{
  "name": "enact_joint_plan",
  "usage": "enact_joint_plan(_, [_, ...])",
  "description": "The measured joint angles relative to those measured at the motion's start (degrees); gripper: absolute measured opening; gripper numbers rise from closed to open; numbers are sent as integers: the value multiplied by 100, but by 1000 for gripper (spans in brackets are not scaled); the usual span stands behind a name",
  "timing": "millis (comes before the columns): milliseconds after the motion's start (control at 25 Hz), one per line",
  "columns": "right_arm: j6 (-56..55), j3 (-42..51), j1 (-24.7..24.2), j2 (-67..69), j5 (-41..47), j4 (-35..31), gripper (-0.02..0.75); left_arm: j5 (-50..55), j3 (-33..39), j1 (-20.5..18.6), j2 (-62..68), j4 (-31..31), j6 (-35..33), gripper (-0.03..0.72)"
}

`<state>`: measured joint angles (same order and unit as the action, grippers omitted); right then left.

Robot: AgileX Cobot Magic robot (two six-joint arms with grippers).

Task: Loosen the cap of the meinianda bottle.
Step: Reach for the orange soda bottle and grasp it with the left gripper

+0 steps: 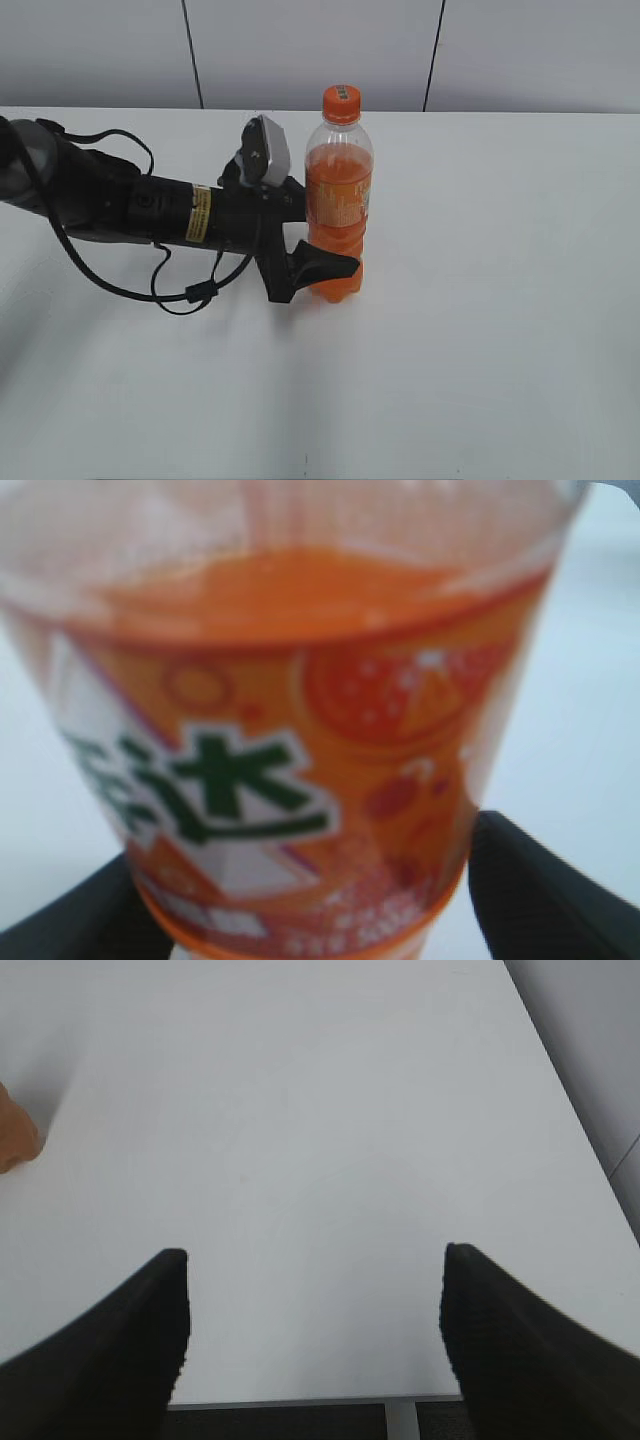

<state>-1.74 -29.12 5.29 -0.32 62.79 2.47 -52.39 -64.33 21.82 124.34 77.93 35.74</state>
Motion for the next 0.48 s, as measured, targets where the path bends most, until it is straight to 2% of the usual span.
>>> enact_joint_plan(480, [0,0,0,0,0,0,586,53,0,4,226,-421,0,520])
